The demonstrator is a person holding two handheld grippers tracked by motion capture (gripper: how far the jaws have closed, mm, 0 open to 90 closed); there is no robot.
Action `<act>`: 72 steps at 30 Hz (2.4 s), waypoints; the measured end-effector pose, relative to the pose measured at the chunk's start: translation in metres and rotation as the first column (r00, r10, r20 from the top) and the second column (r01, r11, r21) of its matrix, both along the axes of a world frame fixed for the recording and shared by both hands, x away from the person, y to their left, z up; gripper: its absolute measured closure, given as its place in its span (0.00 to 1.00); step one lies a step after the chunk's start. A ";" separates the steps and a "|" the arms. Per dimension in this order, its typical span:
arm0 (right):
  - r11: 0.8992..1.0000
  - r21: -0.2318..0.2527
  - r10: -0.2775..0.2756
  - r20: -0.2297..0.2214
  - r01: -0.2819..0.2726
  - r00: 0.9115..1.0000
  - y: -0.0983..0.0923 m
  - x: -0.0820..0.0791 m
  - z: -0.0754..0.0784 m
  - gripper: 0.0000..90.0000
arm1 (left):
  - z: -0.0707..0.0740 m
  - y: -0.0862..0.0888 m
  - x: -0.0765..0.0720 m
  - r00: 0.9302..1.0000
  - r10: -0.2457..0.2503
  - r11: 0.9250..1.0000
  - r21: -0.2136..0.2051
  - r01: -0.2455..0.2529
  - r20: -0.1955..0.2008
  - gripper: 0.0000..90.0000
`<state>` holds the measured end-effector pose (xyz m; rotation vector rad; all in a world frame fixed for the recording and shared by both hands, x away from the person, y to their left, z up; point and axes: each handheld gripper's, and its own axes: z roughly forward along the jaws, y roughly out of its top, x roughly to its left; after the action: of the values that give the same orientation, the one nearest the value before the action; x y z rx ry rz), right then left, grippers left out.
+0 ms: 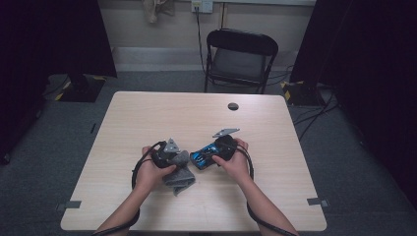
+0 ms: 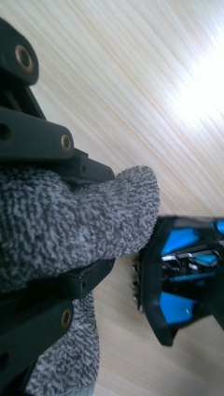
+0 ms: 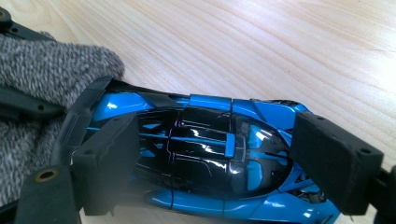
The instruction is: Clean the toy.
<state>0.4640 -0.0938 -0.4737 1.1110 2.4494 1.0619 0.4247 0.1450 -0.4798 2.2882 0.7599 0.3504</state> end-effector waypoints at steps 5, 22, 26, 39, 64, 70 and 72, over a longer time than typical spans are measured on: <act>1.000 0.000 -0.002 0.001 0.002 1.000 0.000 0.000 0.000 0.17 | -0.001 -0.008 -0.002 1.000 -0.022 1.000 0.003 0.021 0.002 0.65; 1.000 -0.001 -0.003 -0.001 0.003 1.000 0.000 0.000 0.000 0.17 | -0.002 -0.015 -0.020 0.999 -0.052 0.999 -0.009 0.052 -0.005 0.65; 1.000 0.001 -0.004 0.001 0.004 1.000 0.000 -0.001 0.000 0.17 | -0.001 -0.020 -0.026 0.998 -0.070 0.998 -0.005 0.069 -0.009 0.65; 1.000 0.004 -0.012 0.006 0.011 1.000 0.000 -0.002 -0.001 0.17 | 0.000 -0.038 -0.039 0.990 -0.139 0.990 -0.022 0.138 -0.031 0.65; 1.000 0.016 -0.015 0.019 0.014 1.000 0.000 -0.003 -0.002 0.17 | 0.017 0.011 -0.004 0.999 0.052 0.998 -0.041 -0.052 0.011 0.65; 1.000 0.019 -0.015 0.021 0.015 1.000 -0.001 -0.003 -0.002 0.17 | 0.005 -0.004 0.004 0.999 0.045 0.998 -0.038 -0.045 -0.015 0.65; 1.000 0.020 -0.015 0.022 0.015 1.000 -0.001 -0.004 -0.003 0.17 | 0.002 -0.007 0.004 0.999 0.038 0.998 -0.039 -0.039 -0.023 0.65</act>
<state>0.4604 -0.0947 -0.4762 1.1154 2.4147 1.0901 0.4283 0.1377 -0.4780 2.2462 0.8156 0.3250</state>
